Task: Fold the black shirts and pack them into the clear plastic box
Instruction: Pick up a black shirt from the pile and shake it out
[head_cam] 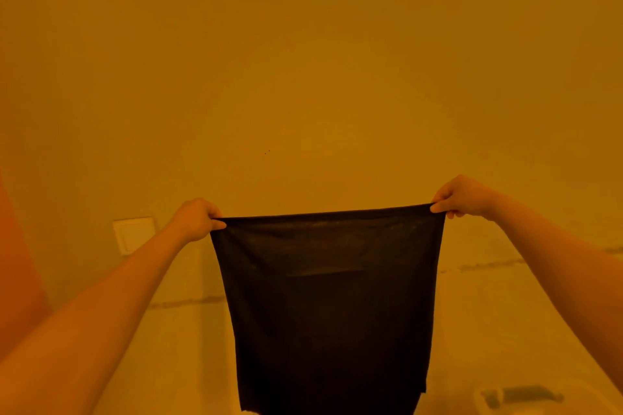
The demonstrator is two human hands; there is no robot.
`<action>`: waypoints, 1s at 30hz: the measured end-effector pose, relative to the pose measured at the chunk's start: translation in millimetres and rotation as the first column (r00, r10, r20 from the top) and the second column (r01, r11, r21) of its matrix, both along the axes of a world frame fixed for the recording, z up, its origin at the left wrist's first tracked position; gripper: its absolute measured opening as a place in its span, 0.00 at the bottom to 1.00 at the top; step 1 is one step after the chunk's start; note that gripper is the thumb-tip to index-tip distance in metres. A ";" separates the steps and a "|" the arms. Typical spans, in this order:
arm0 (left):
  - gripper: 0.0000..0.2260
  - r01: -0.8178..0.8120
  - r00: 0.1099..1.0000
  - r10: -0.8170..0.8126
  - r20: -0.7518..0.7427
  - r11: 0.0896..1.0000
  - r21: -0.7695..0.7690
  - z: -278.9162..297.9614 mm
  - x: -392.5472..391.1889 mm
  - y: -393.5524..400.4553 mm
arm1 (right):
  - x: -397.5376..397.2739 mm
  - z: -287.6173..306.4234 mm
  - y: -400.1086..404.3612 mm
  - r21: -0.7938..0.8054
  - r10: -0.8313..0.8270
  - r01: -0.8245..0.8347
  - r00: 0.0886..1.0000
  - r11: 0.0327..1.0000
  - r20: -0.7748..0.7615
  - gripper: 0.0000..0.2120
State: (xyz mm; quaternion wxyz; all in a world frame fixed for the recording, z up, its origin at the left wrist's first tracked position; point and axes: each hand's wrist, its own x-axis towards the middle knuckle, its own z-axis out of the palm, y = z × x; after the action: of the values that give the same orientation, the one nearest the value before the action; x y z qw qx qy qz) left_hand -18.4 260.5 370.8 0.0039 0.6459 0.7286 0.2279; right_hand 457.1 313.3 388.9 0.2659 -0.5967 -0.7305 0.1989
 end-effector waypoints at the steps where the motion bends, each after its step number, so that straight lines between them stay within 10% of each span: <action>1: 0.08 -0.010 1.000 0.010 0.006 1.000 -0.016 -1.3 2.9 4.5 | -0.3 -1.7 4.6 0.000 -0.014 0.014 1.000 1.000 0.021 0.06; 18: 0.07 -0.075 0.979 -0.043 0.197 0.830 0.553 81.4 32.2 2.5 | 8.1 60.6 24.5 0.419 -0.033 0.234 0.900 0.877 -0.434 0.08; 30: 0.03 0.138 0.959 -0.177 0.222 0.974 0.180 -104.0 23.9 -163.4 | 33.7 -90.7 -152.3 0.114 -0.101 0.128 0.970 0.985 -0.221 0.06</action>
State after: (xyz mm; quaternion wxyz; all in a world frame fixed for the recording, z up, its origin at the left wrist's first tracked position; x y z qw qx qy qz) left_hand 5.5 97.1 266.8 0.0562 0.6684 0.6478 0.3611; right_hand 490.8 161.0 298.2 0.3915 -0.5949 -0.6731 0.1993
